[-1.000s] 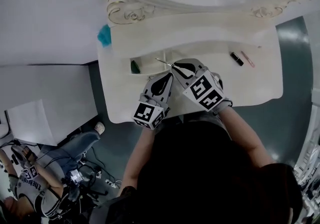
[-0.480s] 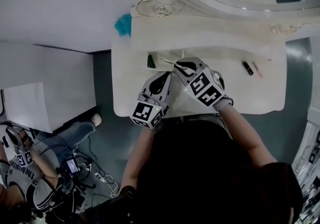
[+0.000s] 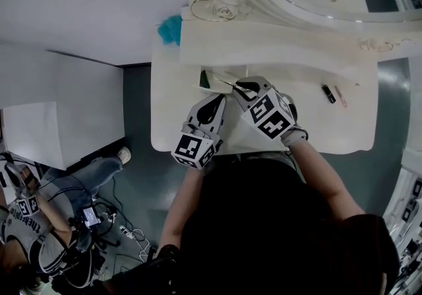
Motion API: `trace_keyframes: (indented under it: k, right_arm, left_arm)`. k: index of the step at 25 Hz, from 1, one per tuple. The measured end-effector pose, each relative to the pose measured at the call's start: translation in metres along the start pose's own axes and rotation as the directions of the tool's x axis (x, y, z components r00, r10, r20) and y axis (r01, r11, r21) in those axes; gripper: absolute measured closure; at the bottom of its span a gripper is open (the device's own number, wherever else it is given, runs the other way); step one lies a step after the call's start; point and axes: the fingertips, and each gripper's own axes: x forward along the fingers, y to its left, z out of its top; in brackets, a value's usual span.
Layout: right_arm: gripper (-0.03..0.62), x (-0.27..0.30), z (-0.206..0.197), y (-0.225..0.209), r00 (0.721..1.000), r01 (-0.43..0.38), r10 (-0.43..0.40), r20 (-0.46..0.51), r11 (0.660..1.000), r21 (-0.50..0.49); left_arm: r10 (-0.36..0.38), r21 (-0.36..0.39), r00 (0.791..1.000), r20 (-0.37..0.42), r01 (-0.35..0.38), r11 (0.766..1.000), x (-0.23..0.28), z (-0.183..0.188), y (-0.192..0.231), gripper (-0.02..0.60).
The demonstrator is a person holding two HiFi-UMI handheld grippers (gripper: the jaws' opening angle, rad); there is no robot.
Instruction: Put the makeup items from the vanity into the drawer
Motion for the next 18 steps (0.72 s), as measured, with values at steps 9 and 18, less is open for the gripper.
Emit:
trace_keyframes:
  k: [9, 18]
  right_arm:
    - [0.54, 0.002, -0.002, -0.006, 1.0, 0.023, -0.023, -0.019, 0.999, 0.025]
    - [0.54, 0.001, -0.006, -0.01, 0.999, 0.027, -0.026, -0.036, 0.999, 0.04]
  left_arm:
    - [0.004, -0.002, 1.0, 0.004, -0.004, 1.0, -0.004, -0.001, 0.002, 0.569]
    - [0.0, -0.004, 1.0, 0.002, 0.0, 1.0, -0.004, -0.001, 0.001, 0.569]
